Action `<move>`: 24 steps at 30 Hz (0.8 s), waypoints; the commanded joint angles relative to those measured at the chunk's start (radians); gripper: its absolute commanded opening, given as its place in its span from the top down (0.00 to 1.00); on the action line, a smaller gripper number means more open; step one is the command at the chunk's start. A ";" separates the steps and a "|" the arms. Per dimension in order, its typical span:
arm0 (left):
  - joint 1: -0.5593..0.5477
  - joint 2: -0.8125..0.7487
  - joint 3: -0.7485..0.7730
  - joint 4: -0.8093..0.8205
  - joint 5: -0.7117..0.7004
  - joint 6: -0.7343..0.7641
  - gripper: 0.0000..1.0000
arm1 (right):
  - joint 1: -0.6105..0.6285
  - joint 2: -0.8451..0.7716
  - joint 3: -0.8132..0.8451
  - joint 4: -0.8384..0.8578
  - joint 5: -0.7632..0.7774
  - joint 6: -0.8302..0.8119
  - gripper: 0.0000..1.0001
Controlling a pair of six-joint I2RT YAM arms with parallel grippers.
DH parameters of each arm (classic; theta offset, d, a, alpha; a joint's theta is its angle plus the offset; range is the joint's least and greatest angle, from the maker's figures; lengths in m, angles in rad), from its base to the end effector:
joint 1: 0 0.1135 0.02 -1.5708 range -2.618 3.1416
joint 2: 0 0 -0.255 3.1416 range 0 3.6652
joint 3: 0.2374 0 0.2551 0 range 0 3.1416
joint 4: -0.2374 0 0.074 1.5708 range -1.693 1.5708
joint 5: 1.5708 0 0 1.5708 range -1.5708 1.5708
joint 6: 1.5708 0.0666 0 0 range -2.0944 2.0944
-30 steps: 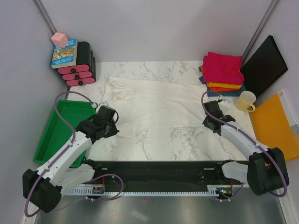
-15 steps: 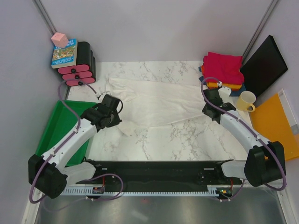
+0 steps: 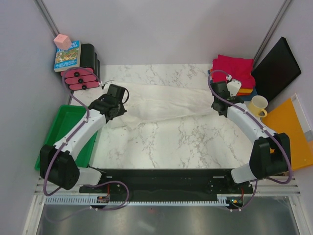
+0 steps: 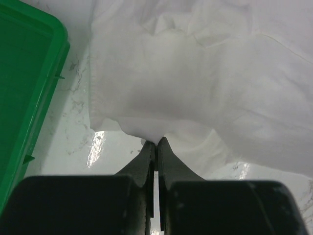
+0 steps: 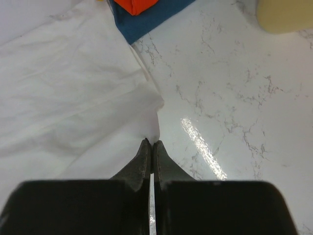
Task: Fold and stack the t-shirts
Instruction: Fold the other side of the tshirt into a rectangle
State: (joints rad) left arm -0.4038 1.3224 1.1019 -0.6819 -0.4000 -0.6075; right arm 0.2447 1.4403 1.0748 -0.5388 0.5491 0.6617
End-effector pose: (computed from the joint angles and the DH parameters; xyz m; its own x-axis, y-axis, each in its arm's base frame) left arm 0.2826 -0.0926 0.2588 -0.6725 -0.2844 -0.6833 -0.2970 0.9493 -0.1028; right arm 0.3196 0.0440 0.2309 -0.5362 0.4063 -0.7398 0.5525 0.8316 0.0562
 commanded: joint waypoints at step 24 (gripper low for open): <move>0.051 0.463 0.522 0.128 -0.135 0.161 0.98 | -0.079 0.364 0.253 0.091 0.060 -0.036 1.00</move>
State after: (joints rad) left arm -0.3592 1.7332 1.5356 -0.5842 -0.4721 -0.5064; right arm 0.1711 1.7679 1.2556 -0.4774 0.5846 0.6346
